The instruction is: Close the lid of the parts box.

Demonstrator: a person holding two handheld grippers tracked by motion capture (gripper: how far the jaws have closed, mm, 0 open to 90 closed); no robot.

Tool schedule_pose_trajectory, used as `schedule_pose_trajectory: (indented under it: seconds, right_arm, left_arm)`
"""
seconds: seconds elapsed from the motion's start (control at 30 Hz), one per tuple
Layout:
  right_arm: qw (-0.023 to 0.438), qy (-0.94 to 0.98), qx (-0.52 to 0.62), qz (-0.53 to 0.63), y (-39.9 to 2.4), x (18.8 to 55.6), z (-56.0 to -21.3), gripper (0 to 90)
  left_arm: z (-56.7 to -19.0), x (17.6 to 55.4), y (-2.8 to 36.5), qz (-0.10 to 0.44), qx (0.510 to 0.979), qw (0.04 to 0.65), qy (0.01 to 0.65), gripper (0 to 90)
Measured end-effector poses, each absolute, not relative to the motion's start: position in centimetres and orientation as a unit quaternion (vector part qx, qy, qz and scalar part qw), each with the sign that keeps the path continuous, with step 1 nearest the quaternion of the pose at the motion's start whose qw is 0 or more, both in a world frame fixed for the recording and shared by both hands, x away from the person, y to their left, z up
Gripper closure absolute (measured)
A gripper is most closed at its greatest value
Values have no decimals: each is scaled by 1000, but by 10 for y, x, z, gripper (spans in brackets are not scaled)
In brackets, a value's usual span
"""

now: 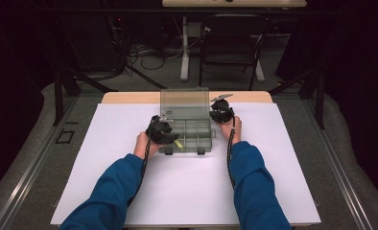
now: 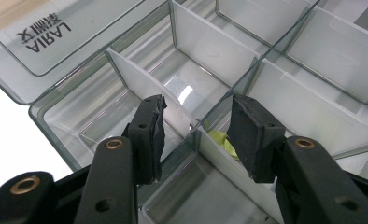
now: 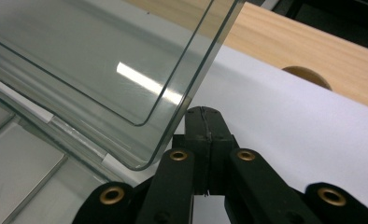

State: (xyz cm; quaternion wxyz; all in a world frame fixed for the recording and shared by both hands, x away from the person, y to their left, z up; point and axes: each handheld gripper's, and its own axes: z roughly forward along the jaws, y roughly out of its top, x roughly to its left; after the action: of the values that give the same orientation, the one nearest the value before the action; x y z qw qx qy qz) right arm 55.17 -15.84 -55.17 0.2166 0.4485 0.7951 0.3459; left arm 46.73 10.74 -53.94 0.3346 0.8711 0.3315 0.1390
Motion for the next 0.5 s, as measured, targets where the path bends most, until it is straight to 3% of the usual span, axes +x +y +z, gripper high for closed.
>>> schedule_pose_trajectory:
  seconds: [0.5]
  right_arm:
    - [245,785,439,364,-158,549,-545,900]
  left_arm:
    - [-540,467,107,143,869,335,335,551]
